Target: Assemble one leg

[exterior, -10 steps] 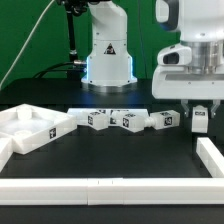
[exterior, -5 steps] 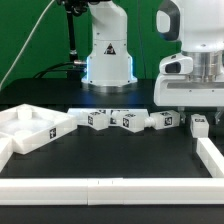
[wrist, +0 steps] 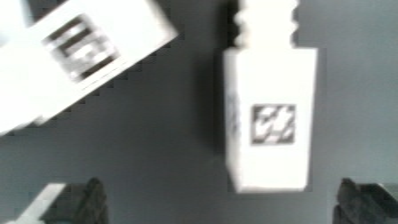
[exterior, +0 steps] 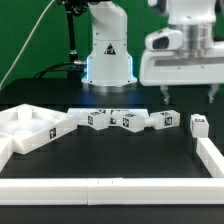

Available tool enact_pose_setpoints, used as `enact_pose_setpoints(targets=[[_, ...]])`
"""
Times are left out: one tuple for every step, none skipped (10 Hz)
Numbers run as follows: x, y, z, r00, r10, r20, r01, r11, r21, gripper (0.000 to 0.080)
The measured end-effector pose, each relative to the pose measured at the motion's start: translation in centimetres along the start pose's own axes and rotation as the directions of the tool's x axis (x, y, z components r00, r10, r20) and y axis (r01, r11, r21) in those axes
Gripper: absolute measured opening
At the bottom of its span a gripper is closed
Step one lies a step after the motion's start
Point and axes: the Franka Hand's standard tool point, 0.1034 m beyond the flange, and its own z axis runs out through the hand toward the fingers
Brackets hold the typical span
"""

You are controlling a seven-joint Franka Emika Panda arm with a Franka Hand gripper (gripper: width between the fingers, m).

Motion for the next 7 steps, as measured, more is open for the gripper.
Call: enact_pose_setpoints(targets=[[1.61,2.57,-0.82,0.999,-0.03,-0.021,0.03,1.0,0.002,0.0648],[2.1,3.48,-1.09,0.999,-0.02,-0.028,0.02,1.0,0.002,0.0648],[2.04,3.0,-1.07,0.999,-0.017,-0.028,0.017,1.0,0.002,0.0648],[2.03,3.05,-1.04,0.999,-0.017,-0.028,0.017,1.0,0.002,0.0648],[2.05,3.12,-1.04,0.999,-0.016,-0.028,0.016,1.0,0.002,0.0648],[2.03,3.08,-1.03,0.999,-0.016,-0.028,0.016,1.0,0.002,0.0648],[2.05,3.13,-1.04,0.999,-0.017,-0.028,0.017,1.0,0.002,0.0648]])
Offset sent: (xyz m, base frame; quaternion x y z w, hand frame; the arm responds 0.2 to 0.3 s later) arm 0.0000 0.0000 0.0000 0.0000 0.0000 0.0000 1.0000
